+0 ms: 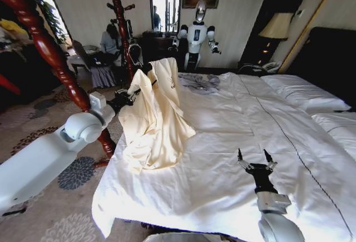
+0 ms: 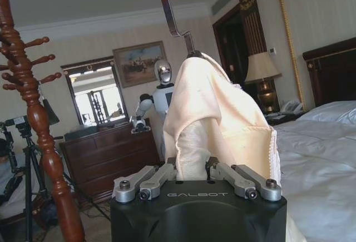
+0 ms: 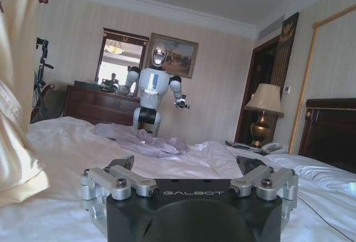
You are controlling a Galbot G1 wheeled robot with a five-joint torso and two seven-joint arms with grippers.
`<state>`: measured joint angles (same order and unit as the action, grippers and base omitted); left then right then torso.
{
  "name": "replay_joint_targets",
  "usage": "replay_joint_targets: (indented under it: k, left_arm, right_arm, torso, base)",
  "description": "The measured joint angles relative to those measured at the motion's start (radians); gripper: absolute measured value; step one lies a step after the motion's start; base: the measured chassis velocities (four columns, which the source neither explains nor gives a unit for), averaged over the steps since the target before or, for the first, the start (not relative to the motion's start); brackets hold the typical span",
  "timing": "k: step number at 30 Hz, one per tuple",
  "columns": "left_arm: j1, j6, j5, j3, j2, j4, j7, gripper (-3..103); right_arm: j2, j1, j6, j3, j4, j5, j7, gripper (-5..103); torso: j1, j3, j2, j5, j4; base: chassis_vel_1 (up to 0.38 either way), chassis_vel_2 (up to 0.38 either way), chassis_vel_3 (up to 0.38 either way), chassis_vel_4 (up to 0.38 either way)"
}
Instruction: Pick up the clothes from the bed and hang them on the clothes hanger.
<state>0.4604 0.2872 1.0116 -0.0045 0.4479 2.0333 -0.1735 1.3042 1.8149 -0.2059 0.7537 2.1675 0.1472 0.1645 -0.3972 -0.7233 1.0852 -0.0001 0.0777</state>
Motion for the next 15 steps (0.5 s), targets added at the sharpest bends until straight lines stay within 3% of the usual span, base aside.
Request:
replay_joint_targets:
  k: [13, 15]
  left_arm:
    - [-0.019, 0.102, 0.171, -0.075, -0.070, 0.063, -0.105, 18]
    - [-0.047, 0.167, 0.251, -0.094, -0.094, 0.083, -0.139, 18]
  right_arm:
    - [0.028, 0.028, -0.034, 0.013, -0.006, -0.036, -0.026, 100]
    - [0.027, 0.027, -0.034, 0.013, -0.006, -0.036, -0.026, 100]
  torso:
    - [0.000, 0.000, 0.000, 0.0001, 0.0003]
    - [0.000, 0.000, 0.000, -0.0001, 0.0002]
  base:
    - [0.000, 0.000, 0.000, 0.000]
    - [0.000, 0.000, 0.000, 0.000]
